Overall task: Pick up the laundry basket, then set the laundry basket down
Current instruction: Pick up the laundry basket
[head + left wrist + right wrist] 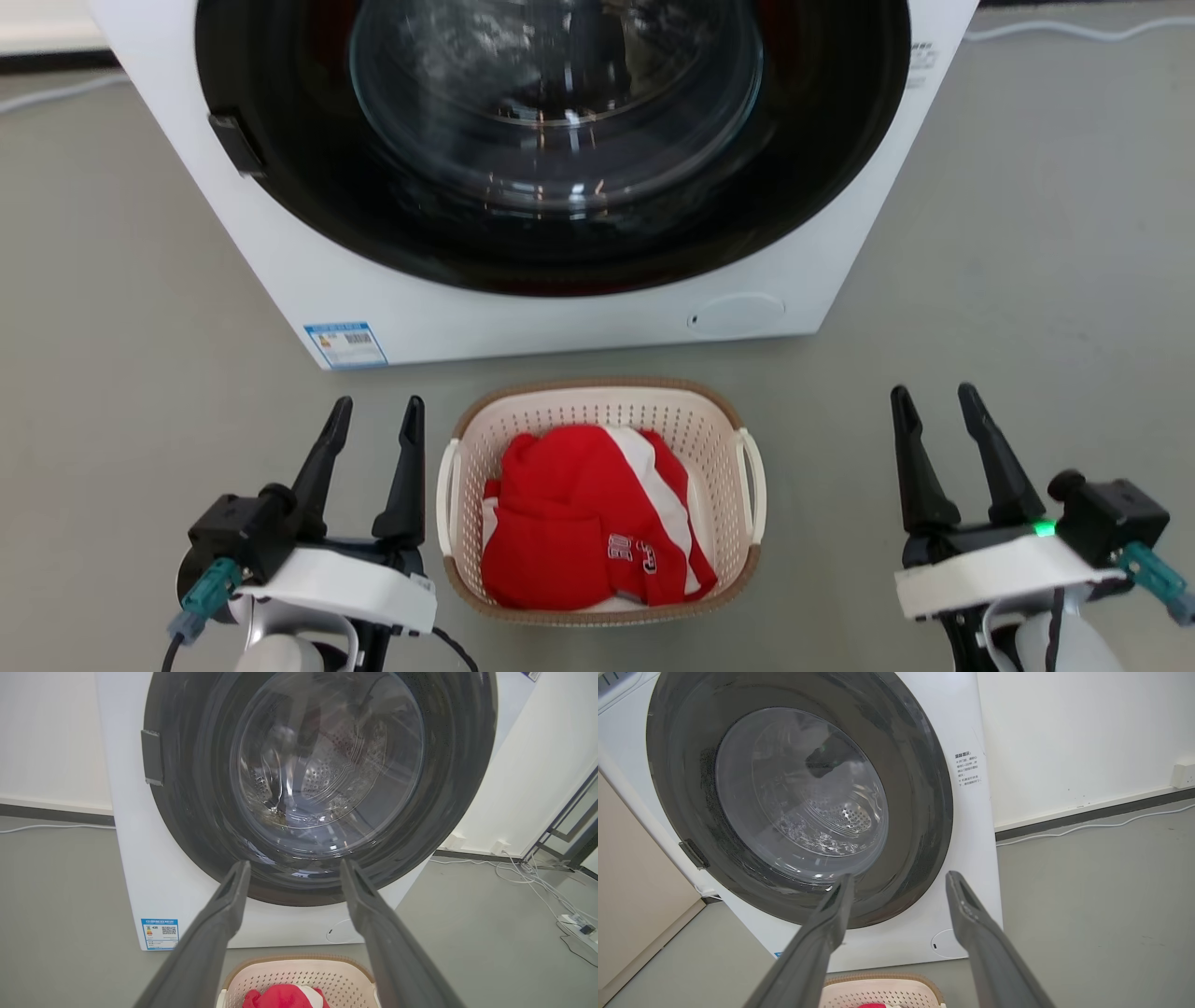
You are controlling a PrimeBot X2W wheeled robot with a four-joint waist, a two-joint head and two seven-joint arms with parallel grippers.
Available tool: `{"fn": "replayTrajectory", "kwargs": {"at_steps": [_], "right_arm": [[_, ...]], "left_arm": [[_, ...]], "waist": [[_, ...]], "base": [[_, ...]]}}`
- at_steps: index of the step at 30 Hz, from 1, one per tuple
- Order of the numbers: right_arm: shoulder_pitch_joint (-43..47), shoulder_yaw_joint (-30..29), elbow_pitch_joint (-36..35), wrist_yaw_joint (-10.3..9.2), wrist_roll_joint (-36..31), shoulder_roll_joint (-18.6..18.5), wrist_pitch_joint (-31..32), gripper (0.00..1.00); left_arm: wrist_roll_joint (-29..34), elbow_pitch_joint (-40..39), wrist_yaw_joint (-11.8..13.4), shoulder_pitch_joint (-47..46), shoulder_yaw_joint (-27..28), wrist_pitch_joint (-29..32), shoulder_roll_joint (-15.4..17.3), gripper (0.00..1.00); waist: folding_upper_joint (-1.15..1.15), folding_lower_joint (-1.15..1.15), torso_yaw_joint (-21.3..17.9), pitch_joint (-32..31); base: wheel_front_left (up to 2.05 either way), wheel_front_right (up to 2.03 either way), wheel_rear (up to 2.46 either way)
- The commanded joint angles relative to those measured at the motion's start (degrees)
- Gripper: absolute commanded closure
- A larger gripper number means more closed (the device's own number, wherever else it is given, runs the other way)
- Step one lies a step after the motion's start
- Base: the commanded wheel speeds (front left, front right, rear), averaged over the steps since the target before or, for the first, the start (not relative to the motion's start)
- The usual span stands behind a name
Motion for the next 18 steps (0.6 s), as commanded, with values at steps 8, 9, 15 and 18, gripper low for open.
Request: {"fn": "replayTrajectory", "kwargs": {"at_steps": [8, 9, 15, 18], "right_arm": [[-5.7, 0.4, 2.1, 0.42, 1.1, -0.9, -0.8, 0.00], [-6.2, 0.2, 2.5, 0.42, 1.2, -0.9, -0.8, 0.00], [-9.7, -0.6, 5.3, 0.42, 1.6, -1.0, -0.8, 0.00], [-11.6, -0.2, 6.9, 0.42, 1.3, -1.3, -0.8, 0.00]], "left_arm": [[-0.9, 1.5, -0.3, -6.2, 2.1, -0.3, 0.6, 0.00], [-1.0, 1.9, -0.3, -6.9, 2.1, -0.3, 0.6, 0.00], [-0.4, 5.6, -0.3, -11.4, 1.5, -0.3, 0.6, 0.00], [0.0, 7.9, -0.3, -13.7, 1.4, -0.3, 0.6, 0.00]], "waist": [[0.00, 0.00, 0.2, 6.9], [0.00, 0.00, 0.3, 7.7], [0.00, 0.00, 1.2, 13.2], [0.00, 0.00, 1.6, 16.2]], "base": [[0.00, 0.00, 0.00], [0.00, 0.00, 0.00], [0.00, 0.00, 0.00], [0.00, 0.00, 0.00]]}}
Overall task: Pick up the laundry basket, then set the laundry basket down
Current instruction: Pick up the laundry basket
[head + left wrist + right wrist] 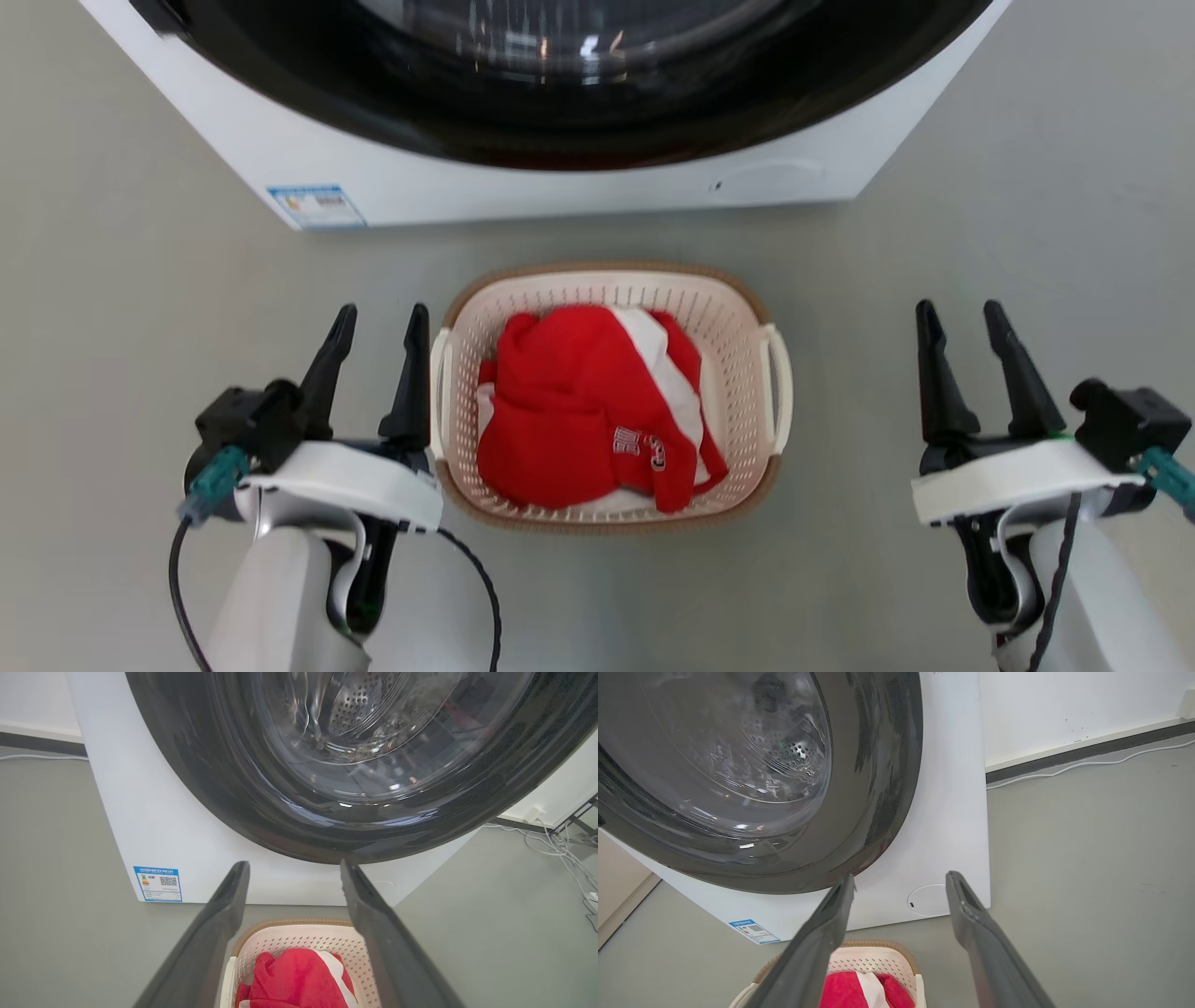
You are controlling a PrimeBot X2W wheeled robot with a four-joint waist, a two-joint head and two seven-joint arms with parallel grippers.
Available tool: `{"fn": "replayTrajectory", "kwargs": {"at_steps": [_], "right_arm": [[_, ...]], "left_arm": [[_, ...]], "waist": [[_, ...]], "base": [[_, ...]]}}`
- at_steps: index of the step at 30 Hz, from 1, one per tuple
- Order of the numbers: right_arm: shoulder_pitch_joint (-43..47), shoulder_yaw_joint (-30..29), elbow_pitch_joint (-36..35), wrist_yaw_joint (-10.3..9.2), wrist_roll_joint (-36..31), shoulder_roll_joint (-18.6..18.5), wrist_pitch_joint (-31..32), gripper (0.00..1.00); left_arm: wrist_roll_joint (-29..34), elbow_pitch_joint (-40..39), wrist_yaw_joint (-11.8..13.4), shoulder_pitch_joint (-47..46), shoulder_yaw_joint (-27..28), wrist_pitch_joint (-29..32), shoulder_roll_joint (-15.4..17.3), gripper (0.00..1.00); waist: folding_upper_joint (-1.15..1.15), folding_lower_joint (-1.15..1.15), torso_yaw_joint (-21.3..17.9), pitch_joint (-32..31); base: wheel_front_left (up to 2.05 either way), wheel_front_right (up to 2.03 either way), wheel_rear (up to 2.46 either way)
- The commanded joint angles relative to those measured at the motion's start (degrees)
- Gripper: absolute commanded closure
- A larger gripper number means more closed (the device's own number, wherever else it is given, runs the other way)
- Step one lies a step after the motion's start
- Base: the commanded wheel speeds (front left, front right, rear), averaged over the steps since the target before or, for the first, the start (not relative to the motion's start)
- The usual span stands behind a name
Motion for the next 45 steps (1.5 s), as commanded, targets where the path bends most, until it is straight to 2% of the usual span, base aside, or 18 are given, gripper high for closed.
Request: {"fn": "replayTrajectory", "kwargs": {"at_steps": [1, 13, 24, 33, 45], "right_arm": [[-1.5, 1.5, -0.5, 0.41, 0.3, -0.3, -0.8, 0.00], [-9.4, 1.0, 8.8, 0.41, 1.3, -1.0, -0.8, 0.00], [-15.0, 4.4, 17.2, 0.41, 2.7, -0.7, -0.8, 0.00], [-21.4, 7.7, 25.0, 0.41, 5.1, -0.7, -0.8, 0.00], [-26.7, 14.4, 32.0, 0.41, 7.5, -0.5, -0.8, 0.00]], "left_arm": [[0.4, -0.5, -0.3, -2.2, 1.5, -0.3, 0.8, 0.00], [0.8, 10.2, -0.3, -11.6, 0.9, -0.3, 0.8, 0.00], [-0.1, 21.1, -0.3, -18.4, 0.0, -0.3, 0.9, 0.00], [-1.4, 31.1, -0.3, -26.1, -3.1, -0.3, 1.0, 0.00], [-5.5, 40.5, -0.3, -32.3, -8.8, -0.3, 1.0, 0.00]], "waist": [[0.00, 0.00, 0.7, 3.2], [0.00, 0.00, 2.3, 13.1], [0.00, 0.00, 3.0, 19.3], [0.00, 0.00, 3.8, 25.8], [0.00, 0.00, 4.1, 29.6]], "base": [[0.00, 0.00, 0.00], [0.00, 0.00, 0.00], [0.00, 0.00, 0.00], [0.00, 0.00, 0.00], [0.00, 0.00, 0.00]]}}
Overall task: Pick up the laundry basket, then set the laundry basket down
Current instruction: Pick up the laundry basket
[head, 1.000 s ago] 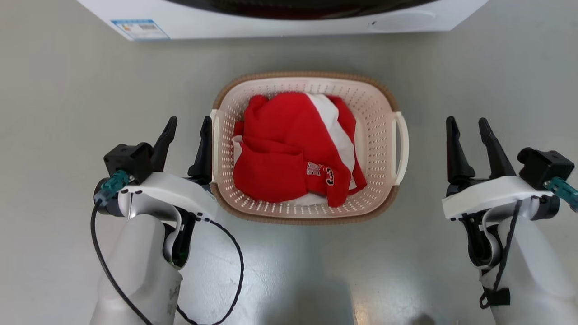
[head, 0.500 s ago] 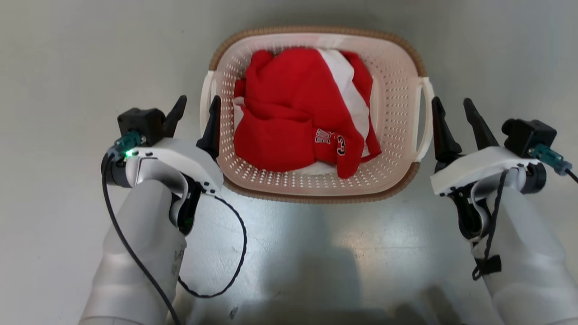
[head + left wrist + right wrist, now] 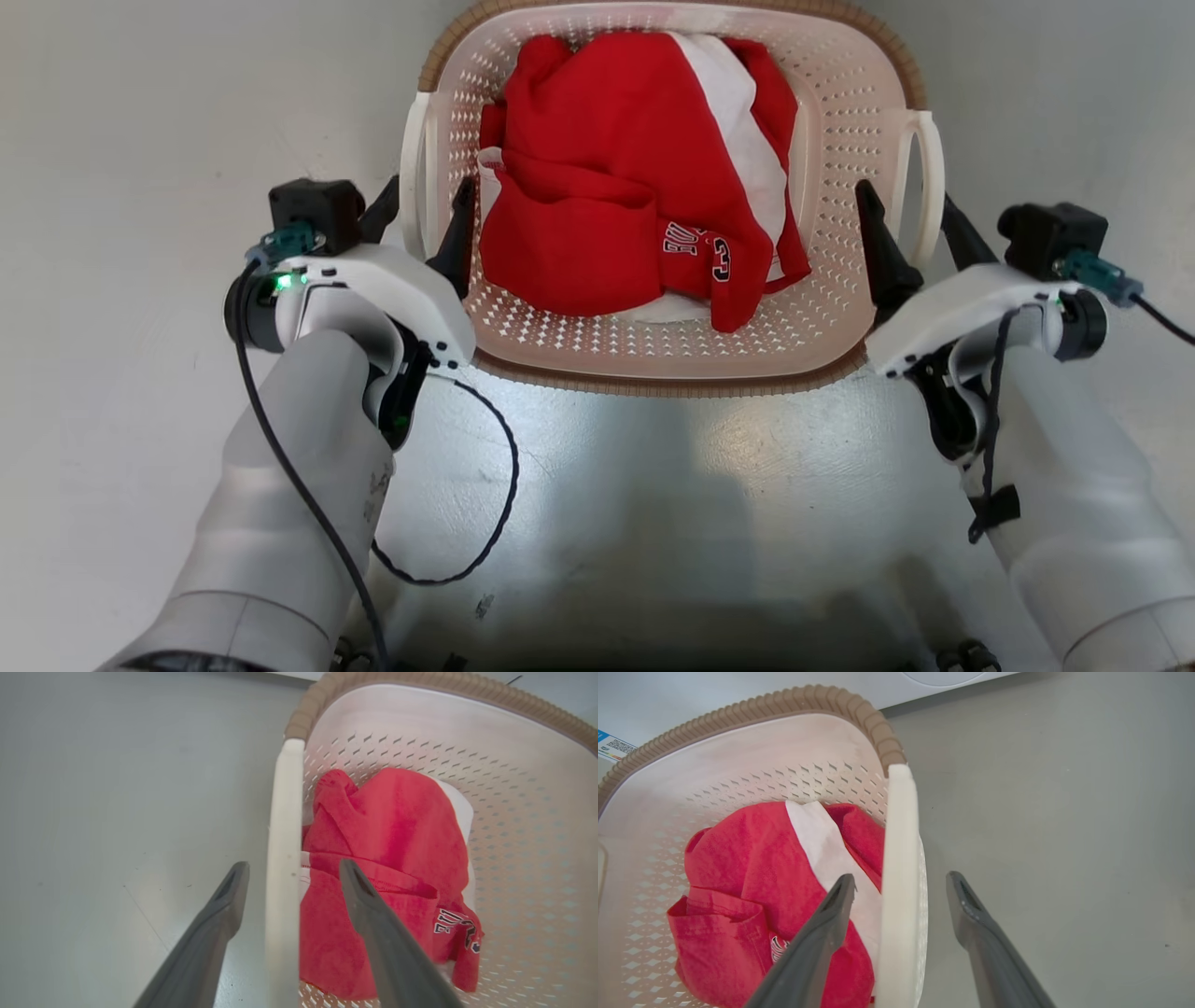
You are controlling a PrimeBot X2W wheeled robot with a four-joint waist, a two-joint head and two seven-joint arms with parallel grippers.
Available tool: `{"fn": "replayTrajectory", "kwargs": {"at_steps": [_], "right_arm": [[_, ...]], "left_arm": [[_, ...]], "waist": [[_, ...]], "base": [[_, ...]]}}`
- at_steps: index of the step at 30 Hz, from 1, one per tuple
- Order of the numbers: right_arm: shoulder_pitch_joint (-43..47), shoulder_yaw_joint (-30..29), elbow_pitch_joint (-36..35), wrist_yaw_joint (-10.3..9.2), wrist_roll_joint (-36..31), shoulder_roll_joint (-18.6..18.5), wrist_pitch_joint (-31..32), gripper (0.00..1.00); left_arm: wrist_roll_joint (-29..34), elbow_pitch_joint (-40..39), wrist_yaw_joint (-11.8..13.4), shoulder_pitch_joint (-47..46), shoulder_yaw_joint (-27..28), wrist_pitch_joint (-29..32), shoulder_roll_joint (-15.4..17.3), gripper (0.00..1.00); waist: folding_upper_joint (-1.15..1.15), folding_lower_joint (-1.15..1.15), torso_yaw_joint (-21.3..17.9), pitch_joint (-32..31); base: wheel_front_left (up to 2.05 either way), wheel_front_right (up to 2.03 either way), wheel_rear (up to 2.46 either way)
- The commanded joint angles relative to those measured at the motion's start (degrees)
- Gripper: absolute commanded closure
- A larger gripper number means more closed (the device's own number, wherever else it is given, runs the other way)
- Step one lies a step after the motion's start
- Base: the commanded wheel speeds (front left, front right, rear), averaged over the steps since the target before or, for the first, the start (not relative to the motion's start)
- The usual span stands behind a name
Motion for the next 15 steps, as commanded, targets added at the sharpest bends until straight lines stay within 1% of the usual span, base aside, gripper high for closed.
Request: {"fn": "replayTrajectory", "kwargs": {"at_steps": [1, 5, 6, 7, 8, 9, 10, 11, 12, 15], "right_arm": [[1.1, 1.8, 0.2, 0.41, 0.9, 1.1, -0.8, 0.00], [-0.6, 3.2, 1.9, 0.41, 2.1, 1.3, -0.8, 0.00], [-1.0, 3.6, 2.3, 0.41, 2.4, 1.3, -0.8, 0.13], [-1.4, 3.9, 2.6, 0.41, 2.7, 1.3, -0.8, 0.27], [-1.7, 4.1, 2.9, 0.41, 3.0, 1.2, -0.8, 0.59], [-2.0, 4.4, 3.0, 0.41, 3.2, 1.2, -0.8, 0.79], [-2.3, 4.6, 3.1, 0.41, 3.4, 1.1, -0.8, 1.00], [-2.4, 4.8, 3.2, 0.41, 3.6, 1.1, -0.8, 1.00], [-2.5, 5.1, 3.2, 0.41, 3.7, 1.1, -0.8, 1.00], [-2.6, 5.8, 3.5, 0.41, 4.4, 1.0, -0.8, 1.00]], "left_arm": [[-1.2, 0.6, -0.3, 0.2, 0.3, -0.3, 1.3, 0.00], [-2.8, 3.1, -0.3, -1.4, -1.8, -0.3, 1.3, 0.00], [-3.1, 3.7, -0.3, -1.7, -2.4, -0.3, 1.3, 0.00], [-3.5, 4.1, -0.3, -2.1, -2.9, -0.3, 1.3, 0.00], [-3.9, 4.4, -0.3, -2.4, -3.3, -0.3, 1.3, 0.00], [-4.3, 4.6, -0.3, -2.7, -3.7, -0.3, 1.3, 0.21], [-4.7, 4.7, -0.3, -2.9, -4.1, -0.3, 1.3, 0.54], [-4.9, 4.7, -0.3, -3.1, -4.5, -0.3, 1.5, 0.73], [-5.1, 4.6, -0.3, -3.2, -4.9, -0.3, 1.6, 1.00], [-6.3, 5.1, -0.3, -3.3, -6.2, -0.3, 1.7, 1.00]], "waist": [[0.00, 0.00, 0.0, 0.5], [0.00, 0.00, 0.1, 1.3], [0.00, 0.00, 0.1, 1.5], [0.00, 0.00, 0.2, 1.6], [0.00, 0.00, 0.2, 1.7], [0.00, 0.00, 0.2, 1.7], [0.00, 0.00, 0.2, 1.7], [0.00, 0.00, 0.2, 1.8], [0.00, 0.00, 0.2, 1.7], [0.00, 0.00, 0.2, 1.4]], "base": [[0.00, 0.00, 0.00], [0.00, 0.00, 0.00], [0.00, 0.00, 0.00], [0.00, 0.00, 0.00], [0.00, 0.00, 0.00], [0.00, 0.00, 0.00], [0.00, 0.00, 0.00], [0.00, 0.00, 0.00], [0.00, 0.00, 0.00], [0.00, 0.00, 0.00]]}}
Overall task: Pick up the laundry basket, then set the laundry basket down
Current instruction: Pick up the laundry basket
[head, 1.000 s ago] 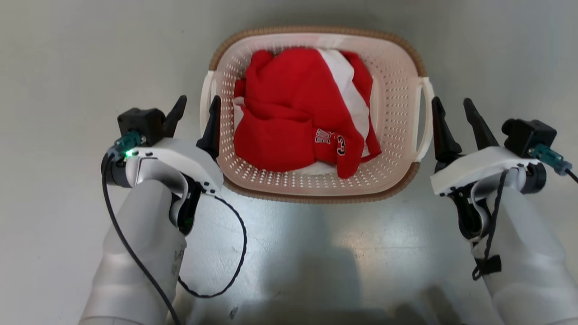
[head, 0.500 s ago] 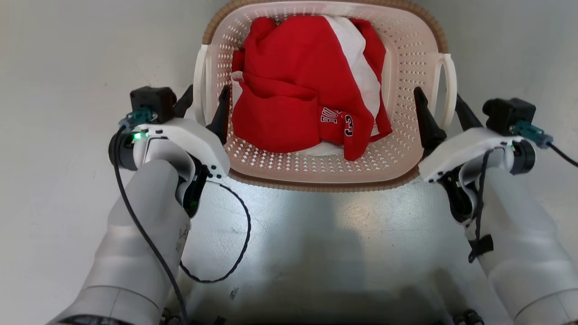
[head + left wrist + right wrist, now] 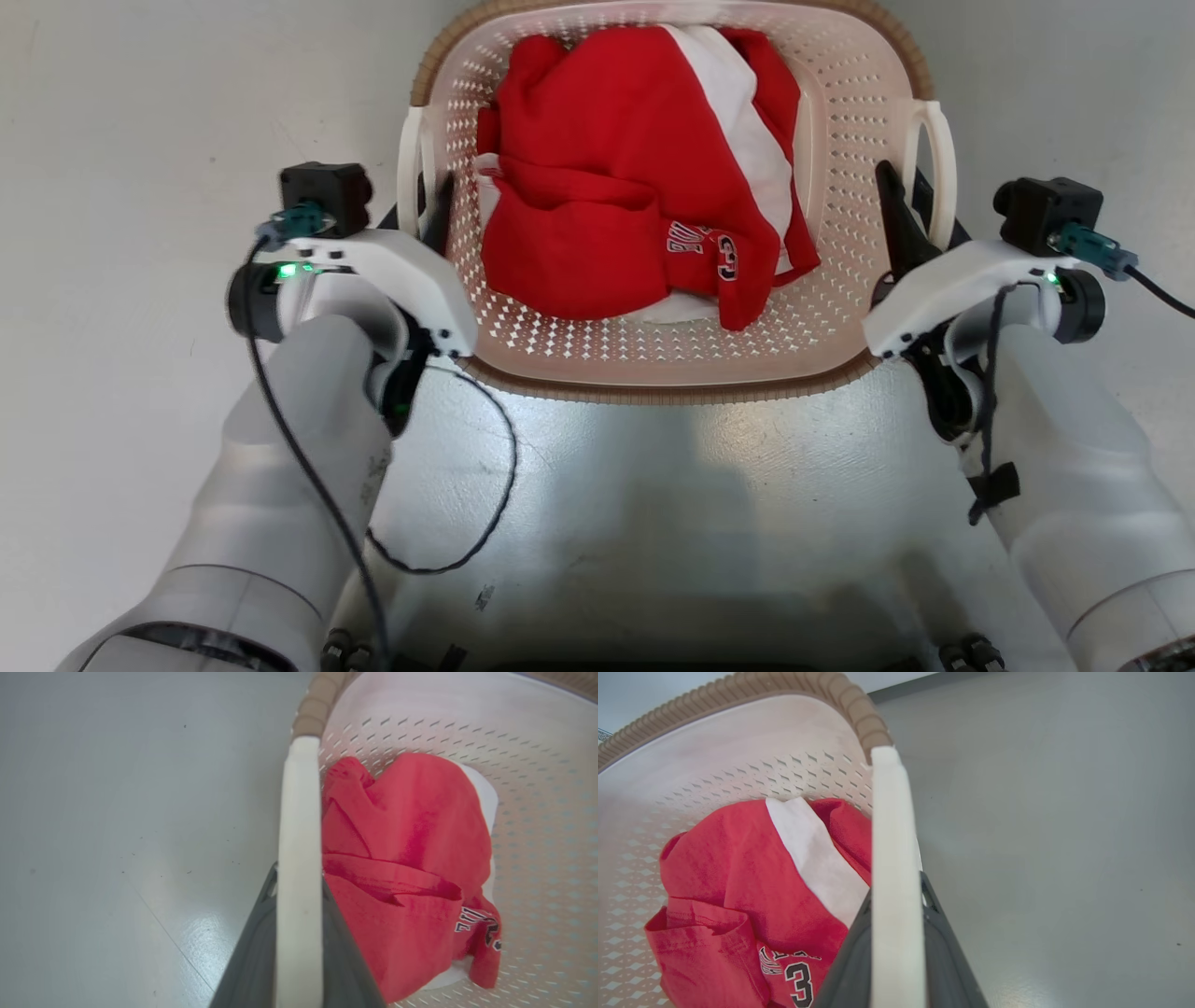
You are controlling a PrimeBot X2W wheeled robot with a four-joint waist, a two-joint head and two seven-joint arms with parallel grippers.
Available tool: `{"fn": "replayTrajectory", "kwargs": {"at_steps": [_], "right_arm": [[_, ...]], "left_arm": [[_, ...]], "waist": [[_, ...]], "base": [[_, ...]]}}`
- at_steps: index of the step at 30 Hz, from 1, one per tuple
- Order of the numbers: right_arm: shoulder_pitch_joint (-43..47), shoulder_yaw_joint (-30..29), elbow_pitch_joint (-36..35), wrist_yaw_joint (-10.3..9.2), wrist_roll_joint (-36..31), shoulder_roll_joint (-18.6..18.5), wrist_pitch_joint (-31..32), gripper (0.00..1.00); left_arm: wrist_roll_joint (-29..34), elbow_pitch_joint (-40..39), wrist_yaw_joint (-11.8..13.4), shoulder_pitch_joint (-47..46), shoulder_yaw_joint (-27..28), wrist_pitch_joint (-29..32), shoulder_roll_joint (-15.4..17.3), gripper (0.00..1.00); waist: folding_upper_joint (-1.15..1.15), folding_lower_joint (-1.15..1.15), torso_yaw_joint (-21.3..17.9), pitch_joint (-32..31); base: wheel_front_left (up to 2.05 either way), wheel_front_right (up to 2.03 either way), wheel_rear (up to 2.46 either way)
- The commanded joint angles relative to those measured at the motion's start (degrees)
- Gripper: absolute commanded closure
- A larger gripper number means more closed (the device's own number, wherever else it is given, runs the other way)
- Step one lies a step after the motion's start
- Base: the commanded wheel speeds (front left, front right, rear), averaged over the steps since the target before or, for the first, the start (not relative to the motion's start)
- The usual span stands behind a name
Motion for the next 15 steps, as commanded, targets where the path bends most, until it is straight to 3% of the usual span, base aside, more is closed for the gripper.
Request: {"fn": "replayTrajectory", "kwargs": {"at_steps": [1, 15], "right_arm": [[1.5, 1.6, -0.4, 0.43, 0.8, 1.1, -0.6, 1.00], [3.0, 5.6, 0.1, 0.43, 4.2, 1.2, -0.6, 1.00]], "left_arm": [[-0.8, -0.2, -0.4, 0.8, 0.1, -0.3, 1.7, 1.00], [-5.1, 4.0, -0.4, 2.4, -5.4, -0.1, 1.8, 1.00]], "waist": [[0.00, 0.00, -0.1, -0.3], [0.00, 0.00, -1.0, -6.2]], "base": [[0.00, 0.00, 0.00], [0.00, 0.00, 0.00]]}}
